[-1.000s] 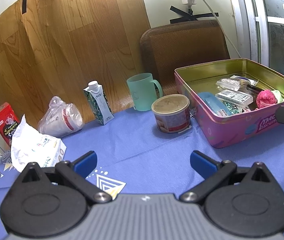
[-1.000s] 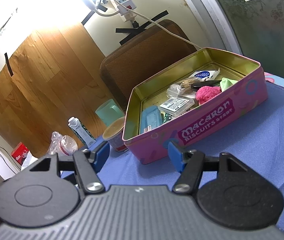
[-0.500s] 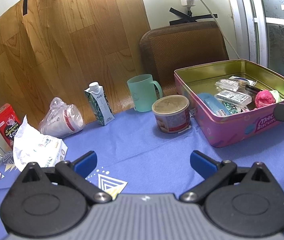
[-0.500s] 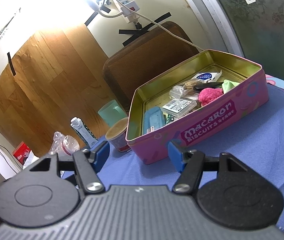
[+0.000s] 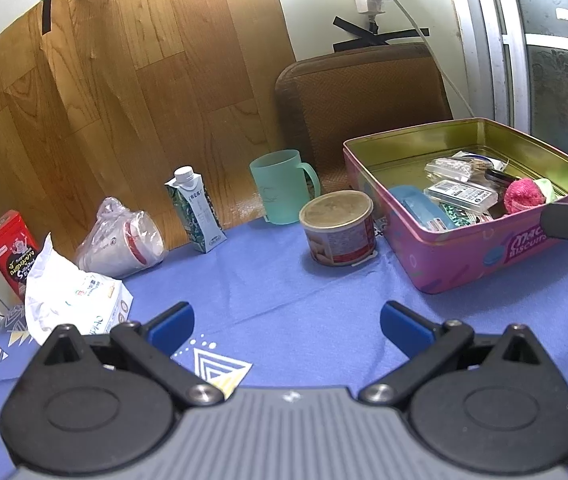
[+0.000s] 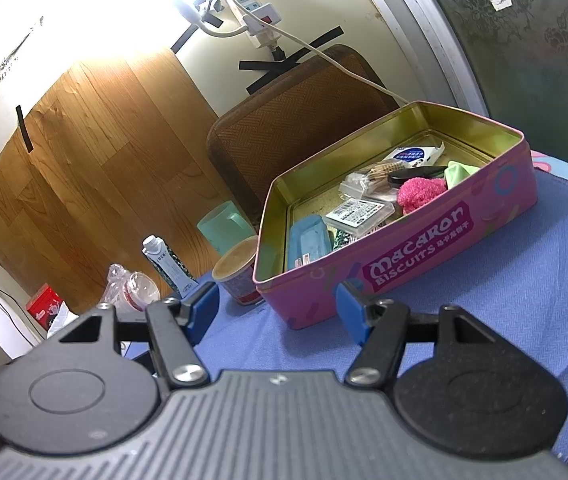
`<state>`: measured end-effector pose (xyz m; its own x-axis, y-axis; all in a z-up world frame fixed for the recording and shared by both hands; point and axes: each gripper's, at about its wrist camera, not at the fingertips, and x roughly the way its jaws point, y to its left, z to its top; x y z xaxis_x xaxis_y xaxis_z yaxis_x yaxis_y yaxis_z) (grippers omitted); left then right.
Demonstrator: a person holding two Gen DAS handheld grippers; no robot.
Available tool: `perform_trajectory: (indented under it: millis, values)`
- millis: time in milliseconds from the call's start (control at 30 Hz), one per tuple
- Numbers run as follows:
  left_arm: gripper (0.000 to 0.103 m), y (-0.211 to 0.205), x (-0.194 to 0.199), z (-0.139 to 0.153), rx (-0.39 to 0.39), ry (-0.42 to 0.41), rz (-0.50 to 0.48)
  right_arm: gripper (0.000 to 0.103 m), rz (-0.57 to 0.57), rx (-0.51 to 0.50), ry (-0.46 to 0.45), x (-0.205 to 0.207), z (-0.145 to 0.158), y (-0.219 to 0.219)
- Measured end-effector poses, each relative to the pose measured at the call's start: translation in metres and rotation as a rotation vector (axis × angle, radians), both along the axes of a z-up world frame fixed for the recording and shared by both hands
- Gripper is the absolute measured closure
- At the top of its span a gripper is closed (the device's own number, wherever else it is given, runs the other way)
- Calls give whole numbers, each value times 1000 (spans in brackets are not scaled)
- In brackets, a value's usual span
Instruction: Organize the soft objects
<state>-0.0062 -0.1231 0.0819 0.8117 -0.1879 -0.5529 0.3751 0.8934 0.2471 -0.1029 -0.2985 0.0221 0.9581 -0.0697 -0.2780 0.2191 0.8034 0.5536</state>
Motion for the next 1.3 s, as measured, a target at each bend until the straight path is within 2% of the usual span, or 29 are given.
perform_trajectory:
  millis: [1300]
  values:
    - [0,-5,0,-4,8,39,-36,36,6,-2,-1,0,1,0]
